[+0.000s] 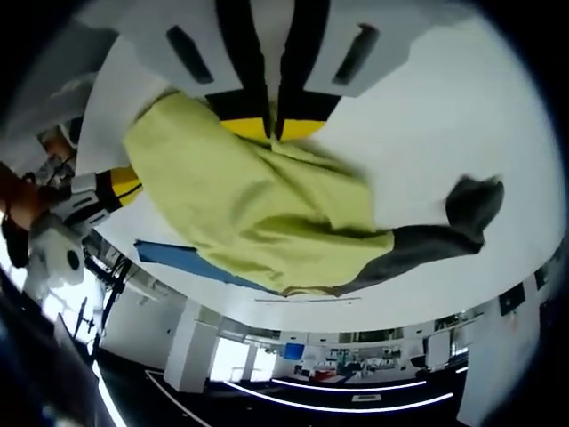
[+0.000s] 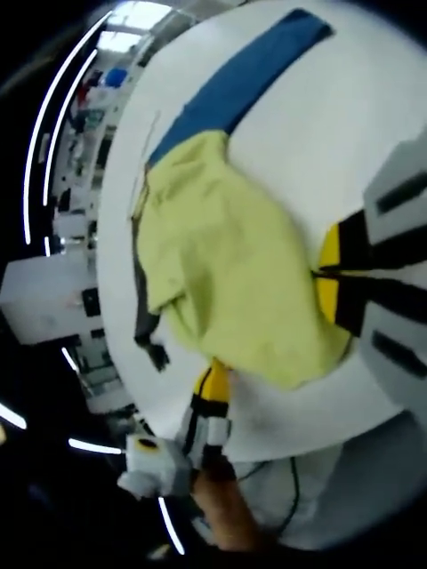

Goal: Fold the garment on the visible template until the final outline fits inside the template.

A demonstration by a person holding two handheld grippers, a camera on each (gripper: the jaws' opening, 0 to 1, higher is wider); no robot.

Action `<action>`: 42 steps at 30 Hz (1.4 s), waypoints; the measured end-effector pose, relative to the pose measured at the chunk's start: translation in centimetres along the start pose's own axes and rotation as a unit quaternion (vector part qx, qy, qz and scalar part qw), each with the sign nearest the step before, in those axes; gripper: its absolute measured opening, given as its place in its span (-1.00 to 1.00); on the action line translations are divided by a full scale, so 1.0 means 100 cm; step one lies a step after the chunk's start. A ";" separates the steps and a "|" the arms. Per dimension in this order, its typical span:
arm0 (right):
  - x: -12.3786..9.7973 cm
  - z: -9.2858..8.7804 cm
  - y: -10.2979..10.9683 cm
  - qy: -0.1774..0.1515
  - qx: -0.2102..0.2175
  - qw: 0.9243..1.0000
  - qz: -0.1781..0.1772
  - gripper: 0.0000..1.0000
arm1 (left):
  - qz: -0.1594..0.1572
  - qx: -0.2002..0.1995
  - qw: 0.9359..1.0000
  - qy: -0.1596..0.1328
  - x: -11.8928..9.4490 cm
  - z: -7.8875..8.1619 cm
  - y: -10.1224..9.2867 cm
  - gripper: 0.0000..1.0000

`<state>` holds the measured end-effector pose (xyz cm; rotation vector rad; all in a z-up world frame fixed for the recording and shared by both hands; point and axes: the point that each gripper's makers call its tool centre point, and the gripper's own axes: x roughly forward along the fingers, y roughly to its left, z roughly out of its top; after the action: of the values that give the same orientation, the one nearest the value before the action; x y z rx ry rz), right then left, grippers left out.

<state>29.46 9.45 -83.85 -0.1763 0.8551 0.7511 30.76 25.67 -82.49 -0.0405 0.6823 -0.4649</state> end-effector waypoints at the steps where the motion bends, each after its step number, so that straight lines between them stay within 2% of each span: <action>1: -0.001 0.000 0.000 0.000 -0.001 1.000 0.000 -1.00 | -0.002 0.000 1.000 0.001 -0.002 0.001 0.000 -0.99; 5: -0.011 0.001 -0.003 0.001 -0.007 1.000 -0.004 -1.00 | -0.008 -0.024 1.000 -0.003 -0.011 0.002 0.003 -1.00; 10: -0.028 -0.005 -0.014 0.004 -0.008 1.000 -0.015 -1.00 | -0.003 -0.027 1.000 0.003 -0.023 -0.001 0.009 -1.00; 16: -0.041 -0.008 -0.021 0.001 -0.005 1.000 -0.028 -1.00 | 0.014 -0.014 1.000 0.015 -0.040 -0.003 0.014 -1.00; 19: -0.048 -0.007 -0.026 -0.003 0.002 0.999 -0.034 -1.00 | 0.023 -0.024 0.999 0.003 -0.048 0.001 0.020 -1.00; 25: -0.061 -0.008 -0.027 -0.011 0.016 0.999 -0.050 -1.00 | 0.037 -0.021 0.999 0.008 -0.062 0.000 0.028 -1.00; 31: -0.067 -0.007 -0.030 -0.017 0.024 0.998 -0.056 -1.00 | 0.045 -0.035 0.998 0.002 -0.073 0.001 0.032 -1.00; 37: -0.077 0.002 -0.025 -0.032 0.026 0.998 -0.054 -1.00 | 0.049 -0.045 0.998 -0.014 -0.084 0.009 0.034 -1.00; 42: -0.083 0.019 -0.010 -0.052 0.017 0.998 -0.044 -1.00 | 0.054 -0.032 0.998 -0.012 -0.088 0.011 0.034 -1.00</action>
<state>27.76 5.15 -76.62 -0.1427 0.7563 0.6567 26.82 32.33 -77.00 -0.0693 0.6713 -0.3371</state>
